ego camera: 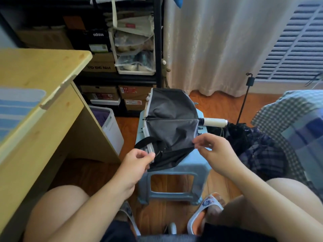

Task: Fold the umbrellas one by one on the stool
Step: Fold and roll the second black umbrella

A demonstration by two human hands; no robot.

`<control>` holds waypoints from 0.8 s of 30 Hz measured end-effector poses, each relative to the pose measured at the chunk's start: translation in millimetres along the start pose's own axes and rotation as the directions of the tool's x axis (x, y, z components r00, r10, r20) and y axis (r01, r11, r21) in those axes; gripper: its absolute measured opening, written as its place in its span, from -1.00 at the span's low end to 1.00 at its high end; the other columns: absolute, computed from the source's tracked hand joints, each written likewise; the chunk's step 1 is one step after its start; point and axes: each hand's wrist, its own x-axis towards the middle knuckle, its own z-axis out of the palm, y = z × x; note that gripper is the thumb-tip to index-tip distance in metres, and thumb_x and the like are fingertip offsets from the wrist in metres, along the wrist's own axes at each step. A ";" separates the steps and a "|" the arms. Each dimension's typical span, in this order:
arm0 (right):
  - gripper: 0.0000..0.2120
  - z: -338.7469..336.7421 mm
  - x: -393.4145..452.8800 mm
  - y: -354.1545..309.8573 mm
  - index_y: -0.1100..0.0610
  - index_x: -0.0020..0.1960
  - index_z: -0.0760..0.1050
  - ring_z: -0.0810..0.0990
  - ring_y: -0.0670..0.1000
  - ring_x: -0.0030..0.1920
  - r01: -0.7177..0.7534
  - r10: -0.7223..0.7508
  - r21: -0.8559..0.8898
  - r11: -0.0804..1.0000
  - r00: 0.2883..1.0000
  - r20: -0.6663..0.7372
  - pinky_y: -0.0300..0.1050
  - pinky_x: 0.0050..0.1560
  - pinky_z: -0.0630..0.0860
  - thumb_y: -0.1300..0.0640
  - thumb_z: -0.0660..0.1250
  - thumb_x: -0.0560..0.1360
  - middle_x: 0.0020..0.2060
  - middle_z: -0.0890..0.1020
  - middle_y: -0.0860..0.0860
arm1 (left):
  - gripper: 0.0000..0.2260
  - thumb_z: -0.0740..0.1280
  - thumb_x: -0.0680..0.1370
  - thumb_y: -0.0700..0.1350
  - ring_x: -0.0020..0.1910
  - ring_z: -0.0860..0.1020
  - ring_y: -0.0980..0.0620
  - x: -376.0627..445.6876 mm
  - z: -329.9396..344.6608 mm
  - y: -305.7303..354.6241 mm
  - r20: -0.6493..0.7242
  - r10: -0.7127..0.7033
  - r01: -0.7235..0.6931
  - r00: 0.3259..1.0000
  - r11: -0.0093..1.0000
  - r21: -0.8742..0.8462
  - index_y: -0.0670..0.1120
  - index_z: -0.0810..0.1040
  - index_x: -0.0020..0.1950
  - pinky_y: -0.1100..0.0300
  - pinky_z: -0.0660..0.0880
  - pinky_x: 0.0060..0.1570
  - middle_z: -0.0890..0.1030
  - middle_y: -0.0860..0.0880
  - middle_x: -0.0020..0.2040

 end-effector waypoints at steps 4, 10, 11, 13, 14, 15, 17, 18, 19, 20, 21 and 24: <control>-0.91 0.2 -2.6 -9.2 0.10 0.05 0.52 0.62 0.06 -0.22 -0.303 0.305 0.206 0.930 0.952 0.024 -0.02 -0.08 0.62 0.09 0.38 0.61 -0.22 0.67 0.06 | -0.83 0.38 0.63 -0.04 -0.23 0.57 -0.03 0.3 -0.7 -5.4 0.057 -0.278 0.284 0.959 0.941 -0.185 -0.14 0.58 0.12 0.09 0.52 -0.19 0.63 -0.10 -0.13; -0.67 5.4 6.8 -12.8 0.11 0.09 0.56 0.58 0.07 -0.25 -0.592 0.486 0.534 0.604 0.804 0.341 0.00 -0.08 0.65 -0.14 0.45 0.55 -0.11 0.44 0.08 | -0.84 0.43 0.60 0.01 -0.44 0.43 0.09 -1.8 5.1 -1.3 0.059 -0.292 0.298 0.955 0.935 -0.191 -0.08 0.62 -0.01 0.20 0.46 -0.36 0.48 0.03 -0.39; -0.71 8.3 7.8 -13.8 0.10 0.05 0.56 0.55 0.04 -0.27 -0.585 0.477 0.551 0.594 0.809 0.344 -0.03 -0.10 0.63 -0.12 0.46 0.55 -0.13 0.43 0.06 | -0.84 0.44 0.60 0.01 -0.46 0.41 0.10 -1.3 6.1 -2.4 0.030 -0.262 0.263 0.964 0.946 -0.188 -0.09 0.62 0.00 0.21 0.45 -0.38 0.46 0.04 -0.41; -0.79 13.9 8.5 -15.7 0.08 -0.05 0.56 0.46 -0.01 -0.33 -0.544 0.470 0.575 0.612 0.834 0.289 -0.08 -0.14 0.59 -0.05 0.47 0.56 -0.24 0.46 -0.01 | -0.84 0.44 0.59 -0.01 -0.47 0.38 0.12 -0.9 8.1 -2.0 -0.001 -0.234 0.228 0.972 0.949 -0.217 -0.10 0.62 0.03 0.22 0.42 -0.40 0.43 0.04 -0.42; -0.81 15.6 8.8 -17.5 0.08 -0.09 0.55 0.41 -0.03 -0.35 -0.521 0.469 0.584 0.623 0.846 0.254 -0.09 -0.16 0.56 -0.02 0.46 0.57 -0.32 0.49 -0.06 | -0.84 0.44 0.60 -0.02 -0.48 0.37 0.12 -1.1 9.4 -0.5 0.001 -0.241 0.234 0.971 0.942 -0.240 -0.11 0.62 0.04 0.22 0.41 -0.39 0.41 0.04 -0.43; -0.82 16.4 9.6 -19.2 0.08 -0.11 0.56 0.38 -0.04 -0.37 -0.505 0.468 0.587 0.632 0.853 0.231 -0.10 -0.17 0.53 0.01 0.46 0.58 -0.38 0.50 -0.10 | -0.84 0.44 0.60 -0.02 -0.48 0.35 0.12 -1.1 10.5 0.8 0.013 -0.259 0.253 0.966 0.931 -0.264 -0.10 0.61 0.03 0.21 0.40 -0.39 0.40 0.04 -0.44; -0.83 16.8 11.6 -21.5 0.09 -0.11 0.57 0.37 -0.05 -0.38 -0.505 0.473 0.585 0.635 0.852 0.223 -0.09 -0.17 0.52 0.03 0.45 0.58 -0.42 0.52 -0.12 | -0.83 0.43 0.61 0.00 -0.50 0.33 0.12 -1.0 12.5 2.5 0.043 -0.300 0.300 0.953 0.909 -0.288 -0.09 0.60 0.02 0.20 0.40 -0.38 0.38 0.05 -0.46; -0.83 17.2 12.0 -22.2 0.10 -0.11 0.58 0.37 -0.04 -0.37 -0.513 0.479 0.575 0.637 0.848 0.226 -0.09 -0.16 0.52 0.03 0.46 0.58 -0.40 0.53 -0.11 | -0.83 0.43 0.61 0.01 -0.50 0.33 0.12 -0.6 13.1 1.7 0.053 -0.317 0.319 0.947 0.901 -0.293 -0.09 0.60 0.02 0.20 0.40 -0.38 0.37 0.05 -0.47; -0.83 17.9 11.9 -22.6 0.10 -0.11 0.58 0.38 -0.04 -0.36 -0.524 0.486 0.560 0.642 0.843 0.232 -0.09 -0.14 0.53 0.04 0.46 0.58 -0.37 0.54 -0.09 | -0.82 0.43 0.61 0.01 -0.50 0.33 0.12 0.1 13.3 -0.3 0.059 -0.331 0.333 0.942 0.894 -0.298 -0.10 0.61 0.04 0.19 0.41 -0.38 0.36 0.04 -0.48; -0.84 19.1 11.2 -23.3 0.10 -0.12 0.58 0.38 -0.04 -0.36 -0.532 0.486 0.547 0.647 0.840 0.241 -0.08 -0.12 0.54 0.06 0.47 0.57 -0.34 0.55 -0.08 | -0.81 0.44 0.60 0.01 -0.51 0.33 0.12 0.3 13.5 -1.7 0.062 -0.340 0.342 0.938 0.888 -0.306 -0.10 0.61 0.07 0.20 0.42 -0.38 0.35 0.04 -0.49; -0.83 19.9 10.3 -23.3 0.09 -0.15 0.56 0.38 -0.05 -0.37 -0.534 0.482 0.542 0.649 0.840 0.250 -0.07 -0.10 0.55 0.08 0.48 0.57 -0.33 0.55 -0.06 | -0.82 0.44 0.60 -0.01 -0.52 0.34 0.13 0.4 13.3 -2.6 0.064 -0.343 0.345 0.937 0.883 -0.318 -0.10 0.61 0.09 0.19 0.43 -0.38 0.35 0.05 -0.50; -0.79 17.4 8.6 -25.4 0.07 -0.20 0.51 0.41 -0.07 -0.41 -0.527 0.467 0.590 0.612 0.843 0.268 -0.08 -0.10 0.56 0.16 0.47 0.57 -0.36 0.55 -0.06 | -0.86 0.42 0.62 -0.10 -0.50 0.37 0.12 -0.3 11.6 2.5 0.104 -0.299 0.316 0.948 0.868 -0.384 -0.09 0.60 0.15 0.16 0.46 -0.31 0.37 0.04 -0.48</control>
